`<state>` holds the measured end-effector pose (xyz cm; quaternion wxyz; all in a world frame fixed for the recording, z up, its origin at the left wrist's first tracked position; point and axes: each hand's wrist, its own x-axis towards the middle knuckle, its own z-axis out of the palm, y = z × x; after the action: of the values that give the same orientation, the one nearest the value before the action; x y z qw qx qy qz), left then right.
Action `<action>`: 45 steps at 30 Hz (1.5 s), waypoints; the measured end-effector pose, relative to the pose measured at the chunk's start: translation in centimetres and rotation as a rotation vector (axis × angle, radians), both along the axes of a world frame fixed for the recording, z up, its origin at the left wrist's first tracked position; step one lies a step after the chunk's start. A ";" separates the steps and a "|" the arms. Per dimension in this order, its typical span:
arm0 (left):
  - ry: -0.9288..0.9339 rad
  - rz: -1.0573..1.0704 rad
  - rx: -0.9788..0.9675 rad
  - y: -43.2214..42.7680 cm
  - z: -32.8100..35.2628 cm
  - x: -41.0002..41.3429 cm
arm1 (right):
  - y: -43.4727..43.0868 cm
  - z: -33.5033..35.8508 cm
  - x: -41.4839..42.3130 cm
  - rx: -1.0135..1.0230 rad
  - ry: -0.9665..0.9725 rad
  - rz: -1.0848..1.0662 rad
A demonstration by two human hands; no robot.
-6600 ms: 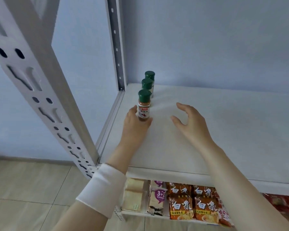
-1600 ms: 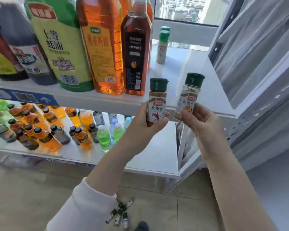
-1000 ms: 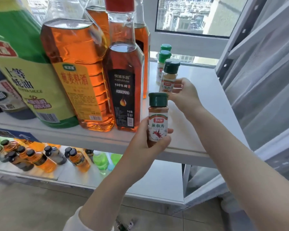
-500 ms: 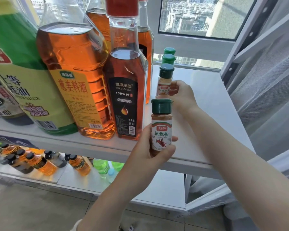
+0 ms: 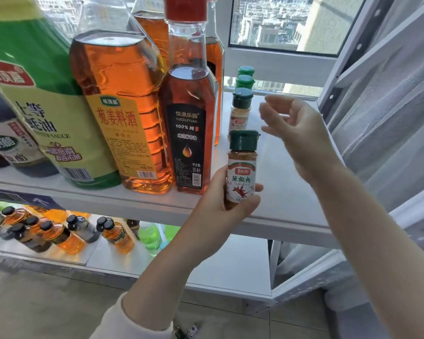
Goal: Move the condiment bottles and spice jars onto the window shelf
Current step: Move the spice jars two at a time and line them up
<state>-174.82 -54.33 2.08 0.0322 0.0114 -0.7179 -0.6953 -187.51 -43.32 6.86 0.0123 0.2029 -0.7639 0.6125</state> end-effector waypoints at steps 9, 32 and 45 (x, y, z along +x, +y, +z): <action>0.018 -0.054 -0.079 0.5 0.7 -0.1 | 2.4 3.4 4.9 0.303 0.076 0.188; -0.004 0.097 -0.381 -1.0 0.1 3.6 | -0.6 1.8 0.9 0.243 0.075 0.058; 0.030 0.134 -0.408 -1.5 -0.2 3.6 | -2.0 0.0 0.1 0.256 0.132 0.032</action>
<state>-171.25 -55.88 1.91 0.0906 0.0420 -0.8410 -0.5318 -187.44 -45.35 6.89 0.0267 0.2547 -0.8301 0.4953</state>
